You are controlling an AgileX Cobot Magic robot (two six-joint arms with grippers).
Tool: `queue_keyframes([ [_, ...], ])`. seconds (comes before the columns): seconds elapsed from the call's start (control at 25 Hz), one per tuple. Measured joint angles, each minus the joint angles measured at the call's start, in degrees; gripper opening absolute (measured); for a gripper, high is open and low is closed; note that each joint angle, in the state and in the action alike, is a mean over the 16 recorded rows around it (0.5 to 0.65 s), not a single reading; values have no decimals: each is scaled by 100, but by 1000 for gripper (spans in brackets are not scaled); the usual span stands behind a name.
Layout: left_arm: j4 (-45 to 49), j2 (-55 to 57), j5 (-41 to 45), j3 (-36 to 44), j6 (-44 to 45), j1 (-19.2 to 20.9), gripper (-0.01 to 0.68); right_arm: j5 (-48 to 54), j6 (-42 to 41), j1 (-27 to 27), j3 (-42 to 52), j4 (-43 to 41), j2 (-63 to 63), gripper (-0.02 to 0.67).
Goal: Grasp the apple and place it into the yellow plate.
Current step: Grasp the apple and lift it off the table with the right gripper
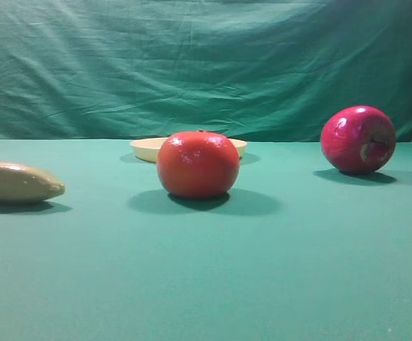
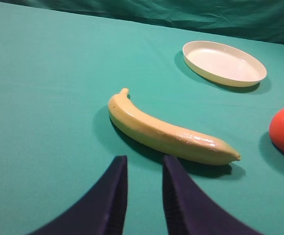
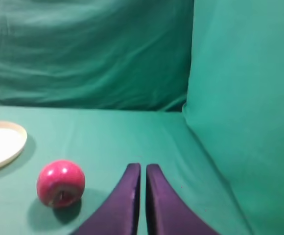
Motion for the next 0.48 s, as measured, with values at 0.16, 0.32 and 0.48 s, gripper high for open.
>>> queue_keyframes([
  [0.16, 0, 0, 0, 0, 0, 0, 157, 54, -215, 267, -341, 8, 827, 0],
  [0.32, 0, 0, 0, 0, 0, 0, 157, 67, -364, 472, -765, 18, 1649, 0],
  [0.48, 0, 0, 0, 0, 0, 0, 157, 184, -405, 587, -1307, 68, 2488, 0],
])
